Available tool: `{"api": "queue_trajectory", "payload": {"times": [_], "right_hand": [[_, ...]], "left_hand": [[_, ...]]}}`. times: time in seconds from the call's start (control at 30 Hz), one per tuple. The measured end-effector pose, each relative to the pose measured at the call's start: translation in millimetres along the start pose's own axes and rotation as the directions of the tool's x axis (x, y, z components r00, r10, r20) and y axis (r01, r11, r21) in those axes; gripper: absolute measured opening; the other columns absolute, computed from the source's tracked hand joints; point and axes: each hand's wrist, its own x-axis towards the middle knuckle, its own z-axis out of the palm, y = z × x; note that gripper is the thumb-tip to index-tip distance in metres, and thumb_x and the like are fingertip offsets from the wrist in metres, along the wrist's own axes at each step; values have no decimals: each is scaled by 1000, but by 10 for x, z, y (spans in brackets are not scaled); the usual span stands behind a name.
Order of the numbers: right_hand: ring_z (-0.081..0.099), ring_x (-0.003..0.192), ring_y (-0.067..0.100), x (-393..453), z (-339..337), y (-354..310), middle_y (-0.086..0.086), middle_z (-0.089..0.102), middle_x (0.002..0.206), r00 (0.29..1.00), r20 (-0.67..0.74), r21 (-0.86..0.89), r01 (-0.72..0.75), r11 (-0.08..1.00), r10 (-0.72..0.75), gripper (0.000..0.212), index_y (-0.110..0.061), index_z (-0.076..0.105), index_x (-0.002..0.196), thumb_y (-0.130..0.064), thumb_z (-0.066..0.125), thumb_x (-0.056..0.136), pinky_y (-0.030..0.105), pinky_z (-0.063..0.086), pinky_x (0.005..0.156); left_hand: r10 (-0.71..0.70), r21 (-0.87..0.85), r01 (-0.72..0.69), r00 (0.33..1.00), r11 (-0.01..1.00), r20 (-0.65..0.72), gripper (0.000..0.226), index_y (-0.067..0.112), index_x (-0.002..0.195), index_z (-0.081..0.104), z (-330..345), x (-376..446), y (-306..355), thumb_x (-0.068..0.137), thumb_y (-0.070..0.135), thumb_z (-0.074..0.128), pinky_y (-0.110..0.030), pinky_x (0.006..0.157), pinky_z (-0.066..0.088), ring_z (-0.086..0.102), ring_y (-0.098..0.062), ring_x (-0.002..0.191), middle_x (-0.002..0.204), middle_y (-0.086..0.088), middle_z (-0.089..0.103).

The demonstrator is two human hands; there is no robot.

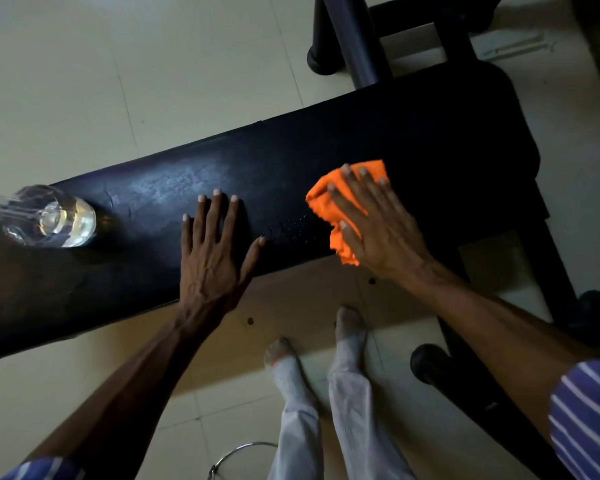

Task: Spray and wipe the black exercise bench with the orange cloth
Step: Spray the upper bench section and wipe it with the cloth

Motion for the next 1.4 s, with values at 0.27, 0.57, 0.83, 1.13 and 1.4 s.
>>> {"api": "queue_trajectory", "payload": {"times": [0.27,0.57,0.83,1.13,1.4], "right_hand": [[9,166,34,174,125,-832,12,14,178,898,-138,133,-401,906,418,59,-24,23,169,-33,34,111,51,8,135],[15,165,35,403,69,-554,15,18,177,920,-140,108,-354,929,367,60,-21,27,168,-32,34,110,54,12,134],[4,167,29,-146,264,-1193,10,8,179,996,-44,100,-72,992,77,62,-25,17,170,-33,34,110,53,10,135],[15,164,38,722,124,-1247,17,19,176,867,-155,166,-449,878,473,60,-20,30,167,-30,36,108,54,9,134],[13,165,33,218,244,-1476,15,17,177,993,-12,86,118,989,-117,61,-18,25,168,-31,37,110,53,11,134]], "left_hand": [[-15,2,15,1000,1000,-2,77,20,167,7,15,-116,-149,105,62,25,-55,131,5,-8,-26,162,175,-7,-2],[-17,0,17,1000,1000,-7,76,22,167,6,29,-148,-362,106,63,24,-54,131,5,-9,-24,162,175,-5,-3],[-38,-32,37,999,999,-18,74,20,166,14,-126,-156,-451,105,60,25,-53,131,6,-2,-26,163,175,-7,5],[-67,-41,65,997,997,-28,73,21,166,13,-59,-285,-693,105,59,25,-52,132,4,-4,-26,163,175,-7,3],[-91,-72,88,995,994,-39,71,20,165,18,-114,-361,-726,105,57,24,-54,131,9,1,-28,163,175,-8,7]]}}
